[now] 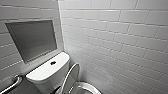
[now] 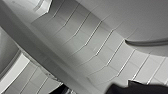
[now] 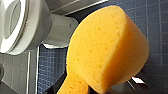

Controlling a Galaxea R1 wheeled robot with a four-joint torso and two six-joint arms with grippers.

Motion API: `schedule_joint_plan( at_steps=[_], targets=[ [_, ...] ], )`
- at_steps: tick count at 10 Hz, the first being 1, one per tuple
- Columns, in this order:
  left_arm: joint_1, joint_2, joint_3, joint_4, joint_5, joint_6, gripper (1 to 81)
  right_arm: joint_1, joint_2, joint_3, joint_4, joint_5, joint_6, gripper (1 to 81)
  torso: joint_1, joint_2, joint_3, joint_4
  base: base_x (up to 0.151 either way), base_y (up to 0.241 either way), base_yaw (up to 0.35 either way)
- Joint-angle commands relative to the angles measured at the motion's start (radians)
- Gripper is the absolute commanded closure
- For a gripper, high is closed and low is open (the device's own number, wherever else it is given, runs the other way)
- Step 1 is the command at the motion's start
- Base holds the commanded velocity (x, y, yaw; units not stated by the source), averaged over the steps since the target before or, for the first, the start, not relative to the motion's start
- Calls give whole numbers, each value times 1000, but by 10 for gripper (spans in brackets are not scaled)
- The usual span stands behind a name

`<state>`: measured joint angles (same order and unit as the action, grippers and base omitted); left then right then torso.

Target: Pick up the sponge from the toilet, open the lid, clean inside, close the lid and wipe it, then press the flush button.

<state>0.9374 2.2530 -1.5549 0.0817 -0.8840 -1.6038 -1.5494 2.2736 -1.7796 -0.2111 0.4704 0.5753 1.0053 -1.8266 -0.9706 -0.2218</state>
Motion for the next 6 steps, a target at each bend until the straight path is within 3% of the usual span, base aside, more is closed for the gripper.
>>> schedule_joint_plan(
  at_steps=[1,6],
  targets=[
    [-102,-64,-22,15,-72,-45,10,31,-47,25,-17,-27,3,811,0,0,0,0,0,0,0],
    [-10,-55,-140,51,-145,-64,10,28,-56,42,-21,-27,3,811,0,0,0,0,0,0,0]
  ],
)
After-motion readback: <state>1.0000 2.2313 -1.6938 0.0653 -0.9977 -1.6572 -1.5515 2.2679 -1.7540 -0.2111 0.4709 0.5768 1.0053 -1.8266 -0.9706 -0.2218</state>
